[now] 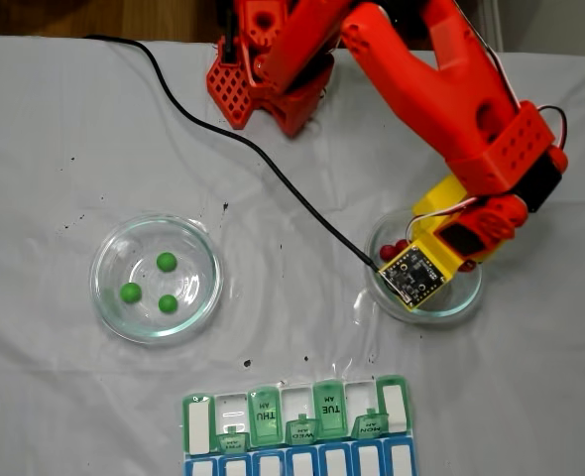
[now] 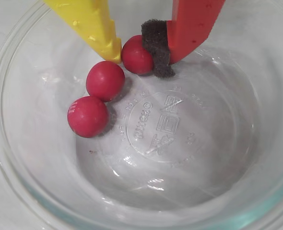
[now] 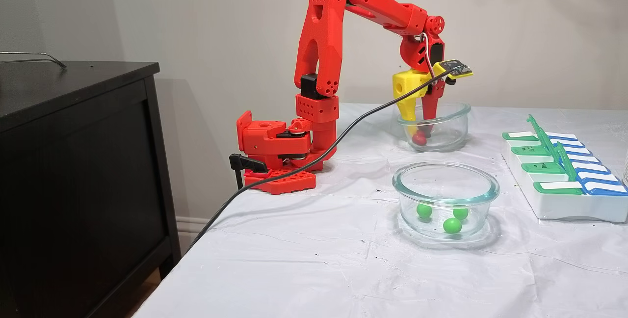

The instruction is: Sort medicines into box.

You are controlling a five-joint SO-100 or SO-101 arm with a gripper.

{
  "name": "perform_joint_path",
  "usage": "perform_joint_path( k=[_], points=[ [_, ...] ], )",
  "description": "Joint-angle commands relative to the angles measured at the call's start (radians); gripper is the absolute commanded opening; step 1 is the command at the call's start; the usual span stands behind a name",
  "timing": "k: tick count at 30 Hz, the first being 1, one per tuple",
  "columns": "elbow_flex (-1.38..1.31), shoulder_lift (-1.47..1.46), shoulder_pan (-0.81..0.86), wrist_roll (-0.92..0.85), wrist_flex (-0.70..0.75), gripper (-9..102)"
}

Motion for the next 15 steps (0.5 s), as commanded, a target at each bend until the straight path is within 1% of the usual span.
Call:
perform_joint_path(
  k=[1,6,9,13,15],
  points=[
    [-0.003,0.086,-0.058,-0.018,-0.003,0],
    [-0.061,0.104,0.005,-0.066,-0.032,0],
    [-0.133,0.104,0.051,-0.117,-0.008,0],
    [-0.147,0.187,0.110,-0.176,-0.029,0],
    [-0.179,0.207,0.138,-0.196,-0.009,0]
  ],
)
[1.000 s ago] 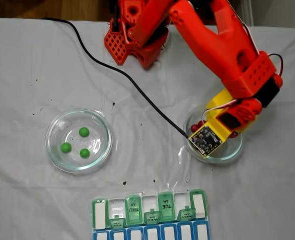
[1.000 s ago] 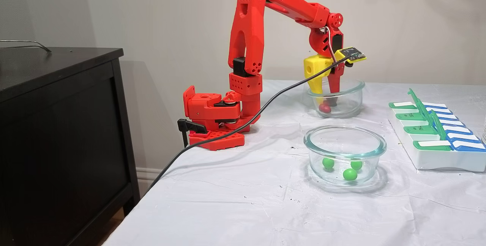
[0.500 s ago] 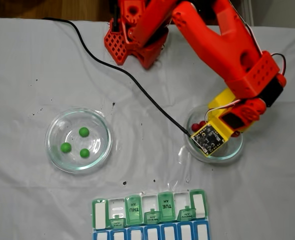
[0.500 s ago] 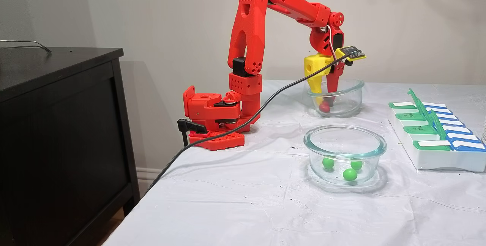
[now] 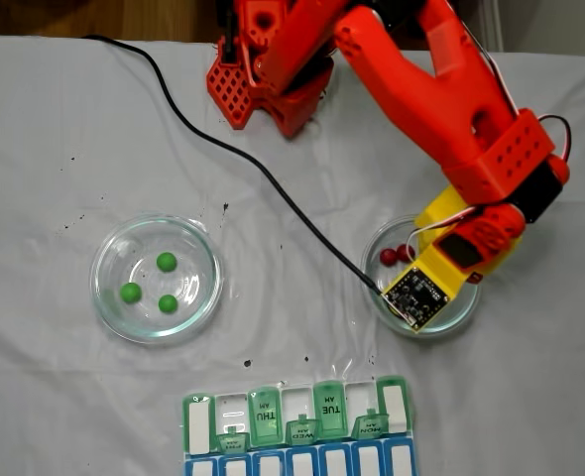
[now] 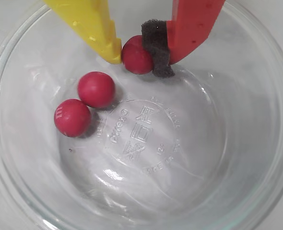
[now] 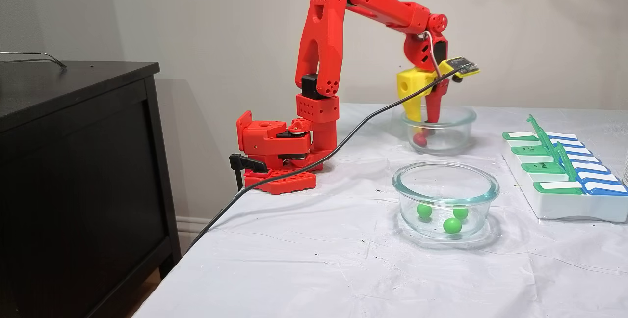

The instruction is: Sort medicines into box.

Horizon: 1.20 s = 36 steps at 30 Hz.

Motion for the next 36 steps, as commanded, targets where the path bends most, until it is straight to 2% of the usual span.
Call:
perform_joint_path(
  k=[1,9,14,22,36],
  points=[
    [-0.146,0.166,0.046,-0.058,0.020,0],
    [-0.225,0.201,0.149,-0.189,0.115,0],
    [-0.204,0.258,0.239,-0.305,0.112,0],
    [-0.224,0.365,0.400,-0.356,0.020,0],
    [-0.341,0.067,0.451,-0.327,-0.198,0]
  ],
)
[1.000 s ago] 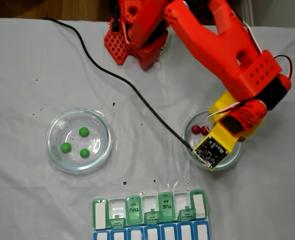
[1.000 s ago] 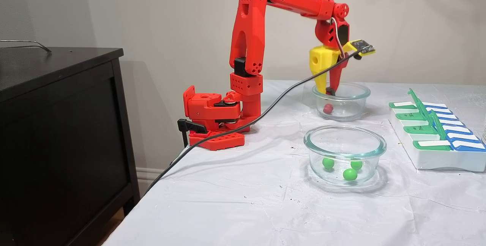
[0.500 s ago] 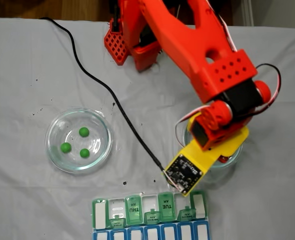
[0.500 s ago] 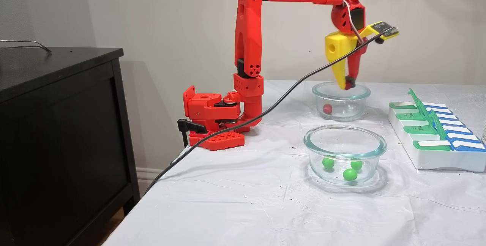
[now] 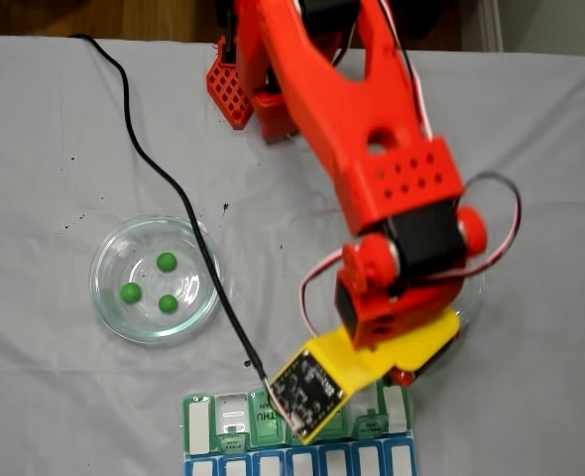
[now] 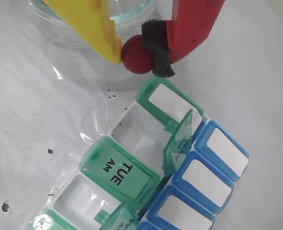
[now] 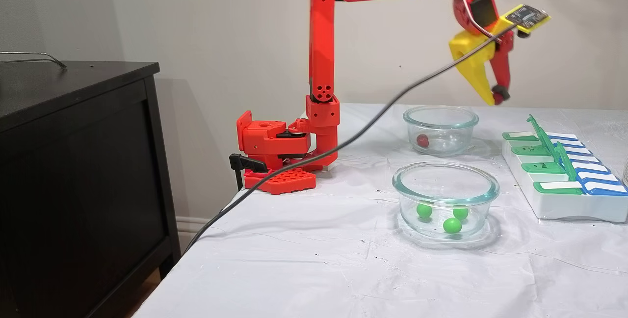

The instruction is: Sort medicines into box.

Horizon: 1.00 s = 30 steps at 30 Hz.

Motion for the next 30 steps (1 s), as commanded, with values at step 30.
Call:
perform_joint_path(
  k=[30],
  points=[
    [-0.167,-0.129,0.043,-0.127,-0.132,0]
  ],
)
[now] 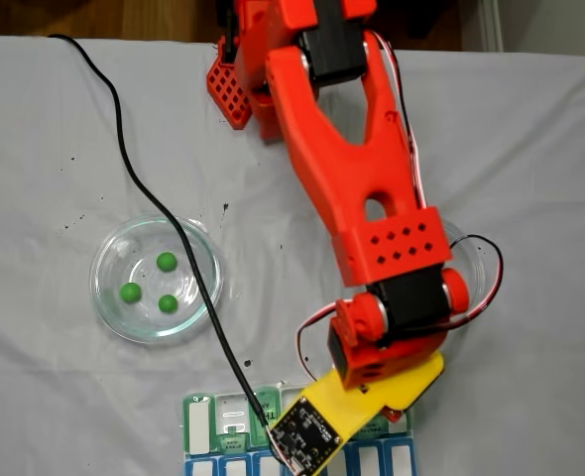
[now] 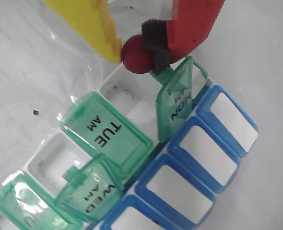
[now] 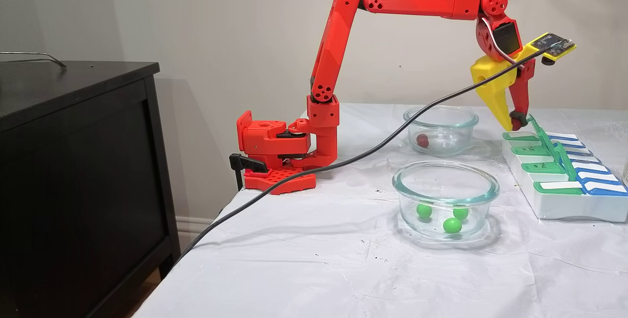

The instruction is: Sort medicines into box.

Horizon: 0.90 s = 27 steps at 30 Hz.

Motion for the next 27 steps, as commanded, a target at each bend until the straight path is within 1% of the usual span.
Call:
perform_joint_path(
  k=[1,6,9,11,12,14,19,23,27],
  points=[
    [-0.074,0.005,-0.002,-0.041,-0.072,0],
    [-0.184,-0.097,0.005,-0.037,-0.051,0],
    [-0.155,-0.083,0.005,-0.049,-0.080,0],
    [-0.109,-0.061,0.003,-0.060,-0.129,0],
    [-0.091,-0.052,0.003,-0.067,-0.150,1],
    [-0.087,-0.052,0.006,-0.086,-0.164,9],
    [-0.150,-0.092,-0.005,-0.106,-0.074,16],
    [-0.156,-0.083,-0.006,-0.091,-0.043,21],
    [-0.183,-0.084,-0.005,-0.081,-0.009,22]
  ],
)
